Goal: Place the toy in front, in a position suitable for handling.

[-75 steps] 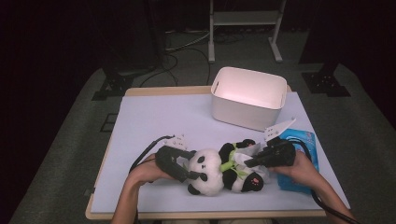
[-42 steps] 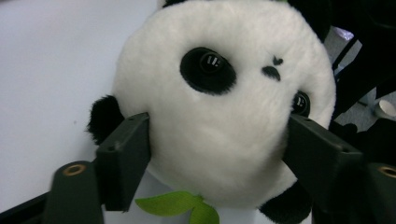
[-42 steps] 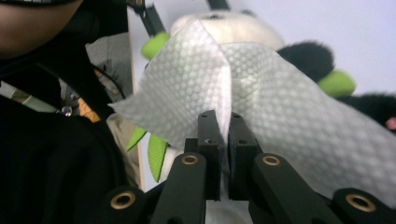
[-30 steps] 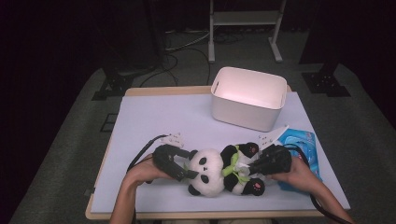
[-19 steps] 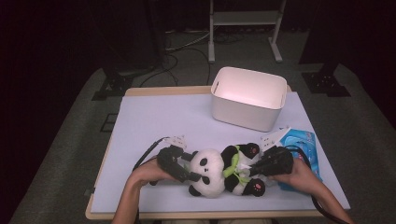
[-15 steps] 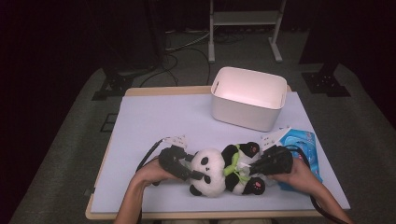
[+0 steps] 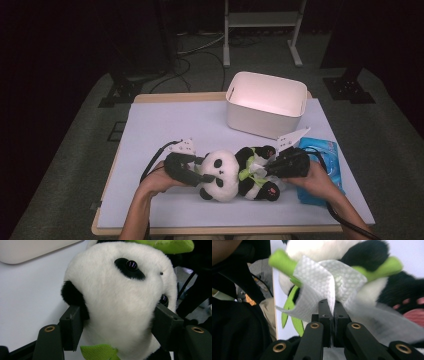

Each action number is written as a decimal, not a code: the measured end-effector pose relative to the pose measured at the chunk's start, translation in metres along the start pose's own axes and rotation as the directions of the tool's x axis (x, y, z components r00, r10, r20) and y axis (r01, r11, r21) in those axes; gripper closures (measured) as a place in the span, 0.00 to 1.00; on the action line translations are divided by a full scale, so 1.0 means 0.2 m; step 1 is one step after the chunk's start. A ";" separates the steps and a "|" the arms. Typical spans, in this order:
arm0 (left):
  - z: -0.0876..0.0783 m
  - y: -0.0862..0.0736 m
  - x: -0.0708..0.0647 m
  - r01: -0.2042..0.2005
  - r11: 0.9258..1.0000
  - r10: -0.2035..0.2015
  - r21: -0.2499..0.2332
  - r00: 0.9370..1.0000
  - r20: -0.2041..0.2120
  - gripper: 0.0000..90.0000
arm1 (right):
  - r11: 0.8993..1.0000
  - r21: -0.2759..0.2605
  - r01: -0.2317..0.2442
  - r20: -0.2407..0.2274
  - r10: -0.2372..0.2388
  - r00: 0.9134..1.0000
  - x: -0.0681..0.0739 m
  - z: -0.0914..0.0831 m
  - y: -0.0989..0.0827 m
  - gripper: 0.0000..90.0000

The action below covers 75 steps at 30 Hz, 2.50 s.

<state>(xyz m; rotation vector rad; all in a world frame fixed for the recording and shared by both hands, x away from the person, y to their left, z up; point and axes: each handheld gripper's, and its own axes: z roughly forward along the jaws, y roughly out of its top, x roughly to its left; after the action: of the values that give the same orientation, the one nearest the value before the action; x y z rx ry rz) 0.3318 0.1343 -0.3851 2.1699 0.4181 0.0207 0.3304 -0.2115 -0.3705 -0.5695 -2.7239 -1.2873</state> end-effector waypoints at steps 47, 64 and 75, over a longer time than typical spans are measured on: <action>0.01 -0.01 -0.01 0.015 0.999 -0.015 0.029 0.999 0.032 0.29 | 1.000 0.015 0.011 0.019 -0.011 1.000 0.02 -0.02 0.07 0.97; 0.00 0.00 -0.02 0.004 0.999 -0.005 0.045 1.000 0.017 0.31 | 1.000 -0.023 -0.003 0.096 0.005 0.995 -0.02 -0.18 0.08 0.97; 0.00 0.00 -0.03 0.008 0.999 -0.009 0.041 1.000 0.015 0.31 | 1.000 0.007 -0.016 0.062 0.016 0.998 -0.03 -0.11 0.05 0.97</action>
<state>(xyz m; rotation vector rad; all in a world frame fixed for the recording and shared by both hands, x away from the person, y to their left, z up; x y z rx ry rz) 0.3270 0.1318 -0.3841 2.2071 0.4225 -0.0092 0.3380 -0.2237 -0.3502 -0.6395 -2.7659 -1.2770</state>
